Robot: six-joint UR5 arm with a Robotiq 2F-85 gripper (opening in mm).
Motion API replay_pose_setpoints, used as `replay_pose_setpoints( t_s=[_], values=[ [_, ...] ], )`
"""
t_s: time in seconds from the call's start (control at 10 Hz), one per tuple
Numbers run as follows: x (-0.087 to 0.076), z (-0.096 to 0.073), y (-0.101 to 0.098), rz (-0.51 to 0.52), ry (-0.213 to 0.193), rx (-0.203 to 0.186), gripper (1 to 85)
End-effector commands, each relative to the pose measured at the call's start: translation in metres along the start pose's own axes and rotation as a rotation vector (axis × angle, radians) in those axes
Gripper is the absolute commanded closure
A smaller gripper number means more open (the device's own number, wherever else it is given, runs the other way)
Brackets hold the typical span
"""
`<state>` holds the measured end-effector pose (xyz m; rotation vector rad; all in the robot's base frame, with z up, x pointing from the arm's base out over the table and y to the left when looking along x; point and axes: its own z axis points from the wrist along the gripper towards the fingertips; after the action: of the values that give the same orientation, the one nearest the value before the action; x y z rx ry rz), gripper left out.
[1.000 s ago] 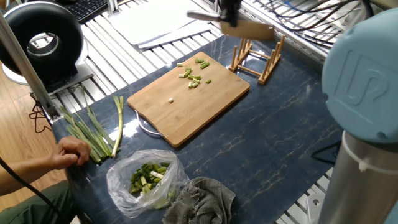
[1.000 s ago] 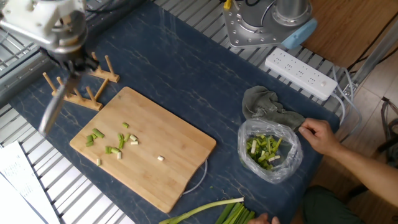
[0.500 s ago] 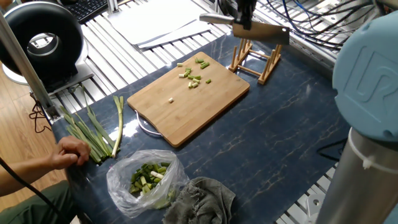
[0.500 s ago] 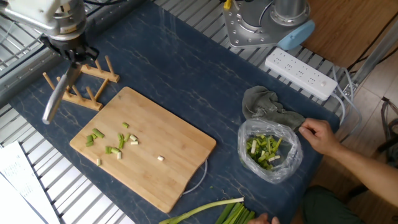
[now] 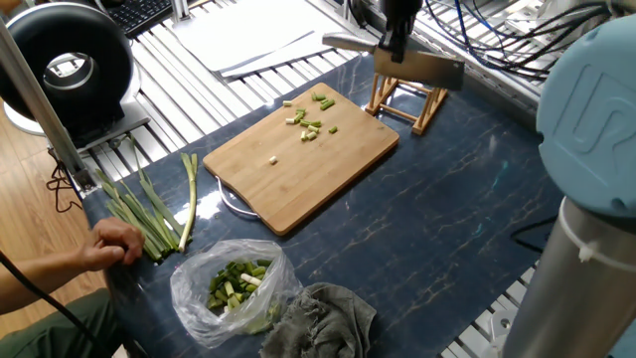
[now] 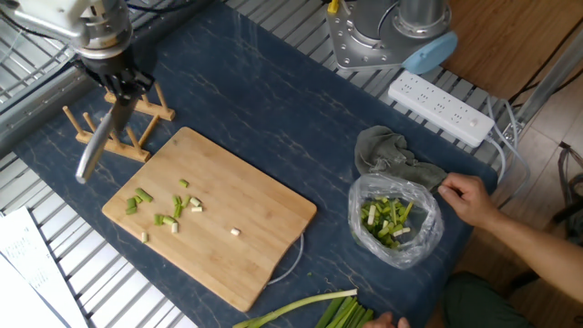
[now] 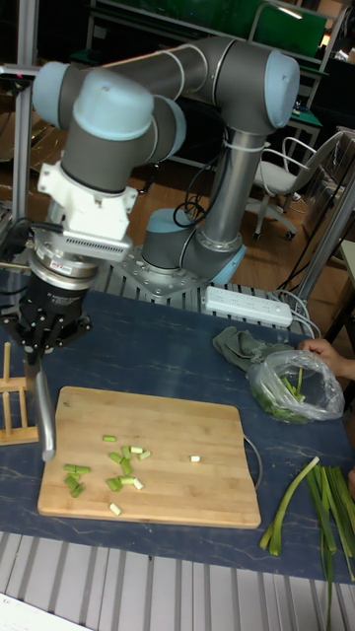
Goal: Chop the scallions
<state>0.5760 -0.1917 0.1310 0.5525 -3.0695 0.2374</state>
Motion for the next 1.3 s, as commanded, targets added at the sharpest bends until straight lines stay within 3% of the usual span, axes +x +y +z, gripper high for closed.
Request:
replay_pose_setpoints(
  t_s=[0.0,0.2,0.6,0.9,1.0,1.2],
  values=[
    [-0.006,0.017,0.008,0.020,-0.043,-0.060,84.0],
    [-0.004,0.031,0.013,0.020,-0.051,-0.095,84.0],
    [-0.009,0.059,0.006,0.011,-0.100,-0.086,84.0],
    [-0.013,0.069,0.004,0.009,-0.115,-0.081,84.0],
    [-0.014,0.070,0.005,0.001,-0.121,-0.086,80.0],
    [-0.015,0.069,0.010,-0.037,-0.130,-0.104,57.0]
  ],
)
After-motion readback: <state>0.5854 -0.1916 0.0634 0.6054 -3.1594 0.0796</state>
